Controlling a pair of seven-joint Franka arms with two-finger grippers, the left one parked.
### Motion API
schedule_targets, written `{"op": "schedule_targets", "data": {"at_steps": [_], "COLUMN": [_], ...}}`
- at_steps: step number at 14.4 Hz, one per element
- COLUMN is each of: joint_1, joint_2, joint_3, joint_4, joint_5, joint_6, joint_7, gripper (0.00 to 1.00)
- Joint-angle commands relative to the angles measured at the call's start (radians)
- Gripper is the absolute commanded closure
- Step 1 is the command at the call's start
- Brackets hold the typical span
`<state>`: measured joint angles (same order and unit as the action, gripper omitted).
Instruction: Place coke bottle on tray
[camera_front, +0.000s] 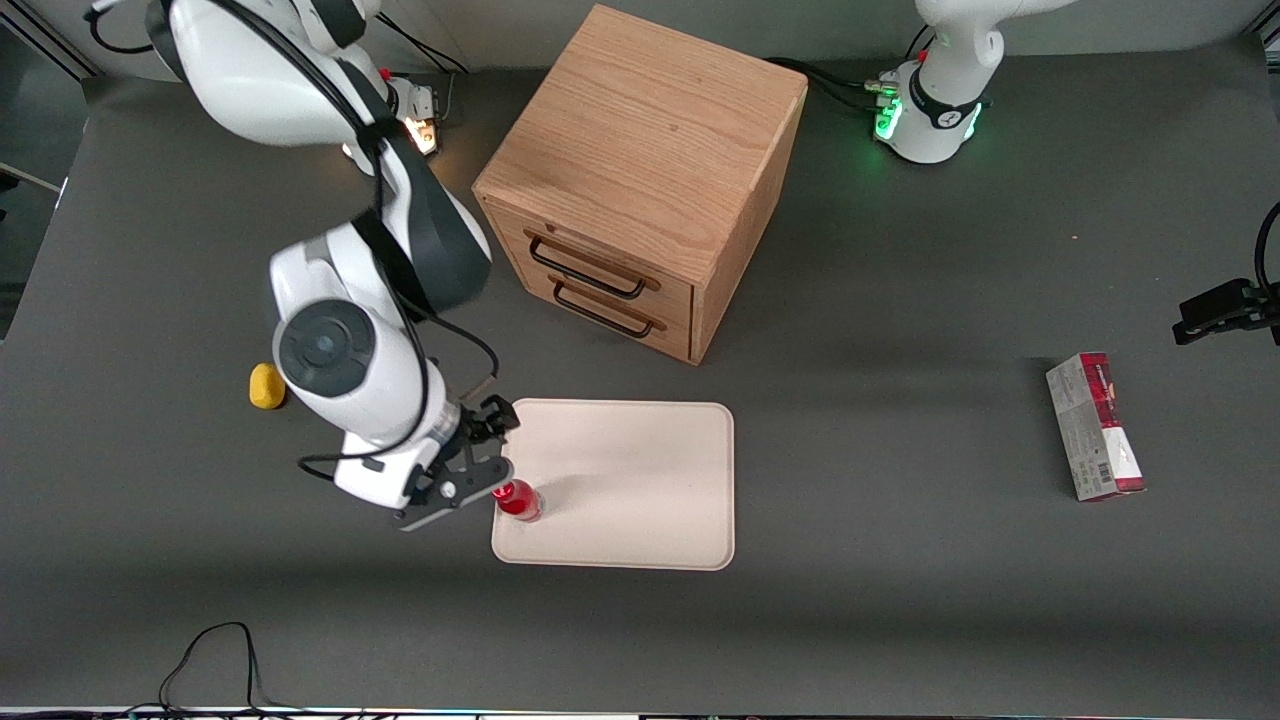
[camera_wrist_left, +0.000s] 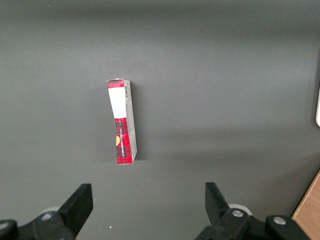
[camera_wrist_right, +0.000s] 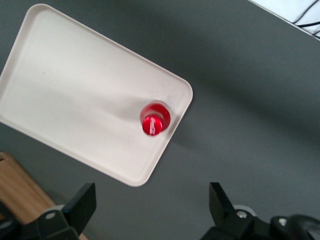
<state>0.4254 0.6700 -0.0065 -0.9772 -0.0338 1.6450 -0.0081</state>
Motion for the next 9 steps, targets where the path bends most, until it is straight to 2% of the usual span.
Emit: {"op": "schedule_targets", "data": {"at_steps": [1,6,9], "joint_1": [-0.004,-0.1,-0.215], "joint_2": [-0.113,-0.396,-0.524], "joint_3": [-0.021,-0.027,-0.023], "joint_4": [-0.028,-0.305,-0.42], "joint_5": [0.006,0.035,0.07], "joint_6": [-0.083,-0.099,-0.099], "joint_7": [0.011,0.036,0.059], "gripper": [0.0,0.0,0.0]}}
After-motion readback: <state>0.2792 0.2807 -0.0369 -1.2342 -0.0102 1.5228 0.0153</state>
